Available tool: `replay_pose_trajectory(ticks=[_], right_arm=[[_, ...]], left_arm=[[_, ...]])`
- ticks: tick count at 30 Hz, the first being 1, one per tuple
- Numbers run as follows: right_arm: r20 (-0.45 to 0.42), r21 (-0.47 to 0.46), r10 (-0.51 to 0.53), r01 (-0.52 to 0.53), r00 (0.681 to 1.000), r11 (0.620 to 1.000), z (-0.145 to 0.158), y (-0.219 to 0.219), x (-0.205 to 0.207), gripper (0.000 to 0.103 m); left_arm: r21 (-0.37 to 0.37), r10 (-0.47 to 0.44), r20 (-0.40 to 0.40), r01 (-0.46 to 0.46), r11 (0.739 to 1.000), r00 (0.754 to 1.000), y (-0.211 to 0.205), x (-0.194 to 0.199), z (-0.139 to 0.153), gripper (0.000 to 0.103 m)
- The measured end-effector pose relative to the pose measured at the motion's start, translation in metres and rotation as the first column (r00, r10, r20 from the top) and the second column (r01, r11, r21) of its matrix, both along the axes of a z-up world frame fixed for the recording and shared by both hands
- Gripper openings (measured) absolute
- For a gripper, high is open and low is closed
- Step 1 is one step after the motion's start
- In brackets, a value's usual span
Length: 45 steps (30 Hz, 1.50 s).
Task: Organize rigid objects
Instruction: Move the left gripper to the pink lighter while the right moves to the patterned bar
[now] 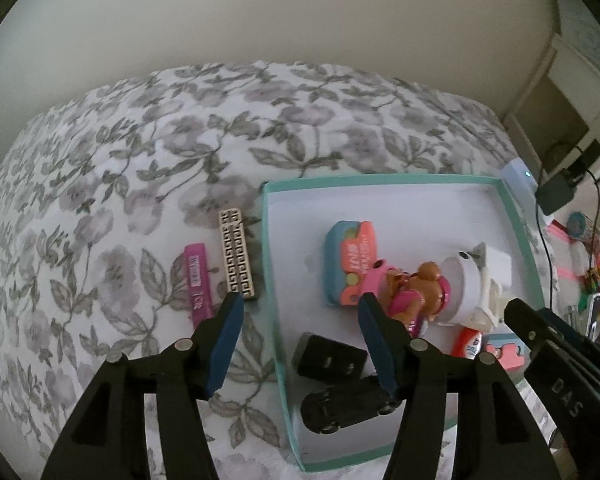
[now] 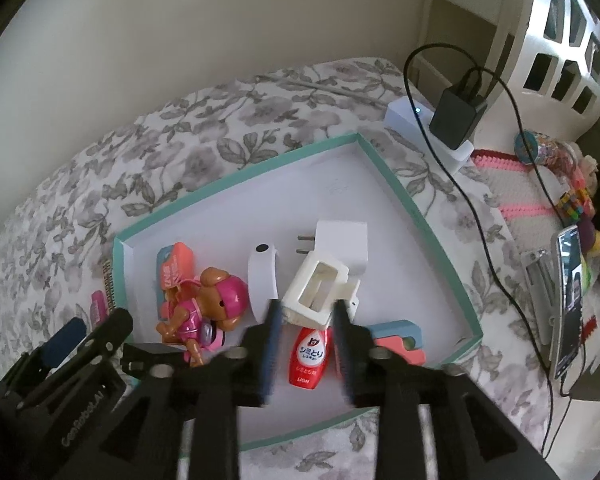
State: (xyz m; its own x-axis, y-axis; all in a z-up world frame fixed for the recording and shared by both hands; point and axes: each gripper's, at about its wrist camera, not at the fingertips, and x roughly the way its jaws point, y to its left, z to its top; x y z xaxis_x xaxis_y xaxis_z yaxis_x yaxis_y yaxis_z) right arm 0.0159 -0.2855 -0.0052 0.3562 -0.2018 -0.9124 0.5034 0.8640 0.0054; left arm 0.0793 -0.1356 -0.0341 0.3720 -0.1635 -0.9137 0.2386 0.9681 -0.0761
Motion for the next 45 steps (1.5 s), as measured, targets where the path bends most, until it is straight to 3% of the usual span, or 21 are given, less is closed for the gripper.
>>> replay_pose_trajectory(ticks=[1, 2, 4, 13, 18, 26, 35, 45], right_arm=[[0.001, -0.007, 0.0, 0.0, 1.0, 1.0, 0.001, 0.0, 0.0, 0.045], [0.003, -0.012, 0.0, 0.0, 1.0, 1.0, 0.001, 0.0, 0.0, 0.049], [0.007, -0.017, -0.001, 0.001, 1.0, 1.0, 0.001, -0.001, 0.0, 0.057], [0.01, -0.045, -0.002, 0.003, 1.0, 0.999, 0.0, 0.001, 0.0, 0.074], [0.024, -0.054, -0.003, 0.004, 1.0, 0.999, 0.001, 0.0, 0.001, 0.103], [0.071, -0.074, 0.023, -0.018, 0.997, 0.997, 0.005, 0.006, 0.003, 0.103], [0.131, -0.051, 0.028, -0.021, 0.991, 0.998, 0.011, 0.009, 0.003, 0.103], [0.179, 0.035, 0.082, -0.09, 0.98, 0.995, 0.009, 0.021, 0.009, 0.103]], left_arm=[[0.007, 0.008, 0.001, -0.008, 1.0, 1.0, 0.001, 0.001, -0.001, 0.065], [0.015, 0.016, 0.005, -0.016, 1.0, 1.0, 0.003, 0.001, -0.001, 0.076], [0.018, 0.027, 0.016, -0.027, 0.999, 1.0, 0.004, 0.001, 0.0, 0.082], [0.016, 0.059, 0.03, -0.06, 0.998, 0.998, 0.013, 0.004, 0.002, 0.082], [0.008, 0.065, 0.033, -0.066, 0.998, 0.997, 0.015, 0.004, 0.004, 0.082], [-0.017, 0.075, 0.028, -0.074, 0.997, 0.997, 0.018, 0.006, 0.006, 0.082], [-0.095, 0.127, 0.003, -0.126, 0.987, 0.992, 0.04, 0.013, 0.011, 0.082], [-0.174, 0.249, -0.025, -0.249, 0.953, 0.968, 0.095, 0.03, 0.012, 0.082]])
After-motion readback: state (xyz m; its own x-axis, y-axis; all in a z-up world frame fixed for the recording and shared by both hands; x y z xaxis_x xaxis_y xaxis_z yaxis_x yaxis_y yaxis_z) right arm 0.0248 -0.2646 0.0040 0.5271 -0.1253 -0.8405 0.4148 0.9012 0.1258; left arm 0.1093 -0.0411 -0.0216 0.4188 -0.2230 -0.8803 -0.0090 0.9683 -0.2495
